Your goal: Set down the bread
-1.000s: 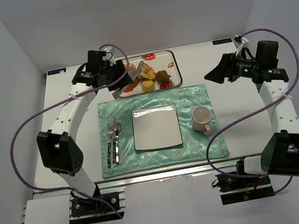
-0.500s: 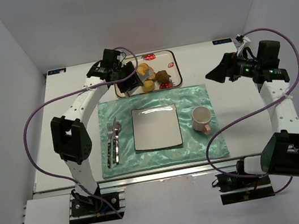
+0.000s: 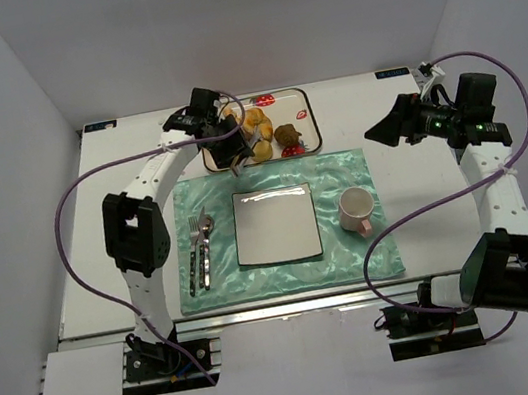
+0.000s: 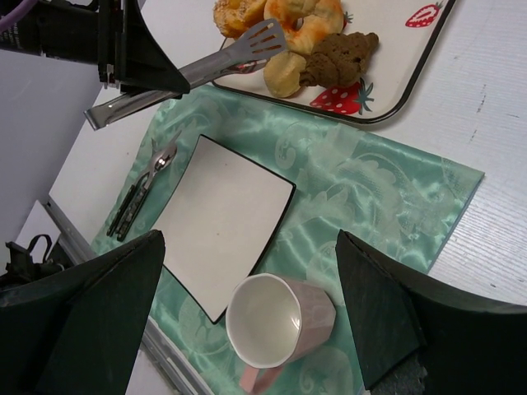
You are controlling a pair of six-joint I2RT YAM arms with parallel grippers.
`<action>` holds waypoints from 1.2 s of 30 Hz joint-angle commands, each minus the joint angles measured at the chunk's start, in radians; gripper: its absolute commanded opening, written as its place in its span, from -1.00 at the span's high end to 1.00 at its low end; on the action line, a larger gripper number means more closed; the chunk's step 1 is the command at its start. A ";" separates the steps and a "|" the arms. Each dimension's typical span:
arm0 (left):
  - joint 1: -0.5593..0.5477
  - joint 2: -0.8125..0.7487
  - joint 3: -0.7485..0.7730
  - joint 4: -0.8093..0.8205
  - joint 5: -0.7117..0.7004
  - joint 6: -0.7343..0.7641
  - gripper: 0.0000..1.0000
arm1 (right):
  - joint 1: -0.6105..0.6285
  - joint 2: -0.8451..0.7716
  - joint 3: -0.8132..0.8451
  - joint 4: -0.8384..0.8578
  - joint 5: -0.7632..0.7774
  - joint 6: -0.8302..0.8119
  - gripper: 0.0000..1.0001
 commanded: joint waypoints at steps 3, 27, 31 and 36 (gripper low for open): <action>-0.003 -0.117 -0.017 0.045 0.008 -0.052 -0.18 | -0.006 -0.017 -0.013 0.046 -0.010 0.022 -0.79; 0.026 0.023 0.027 0.152 -0.020 -0.098 -0.20 | -0.013 -0.017 -0.024 0.064 -0.017 0.033 -0.79; 0.034 0.039 0.041 0.191 -0.019 -0.125 -0.17 | -0.012 -0.019 -0.027 0.067 -0.026 0.034 -0.79; 0.046 0.064 0.086 0.230 -0.004 -0.141 -0.05 | -0.012 -0.020 -0.027 0.064 -0.031 0.034 -0.78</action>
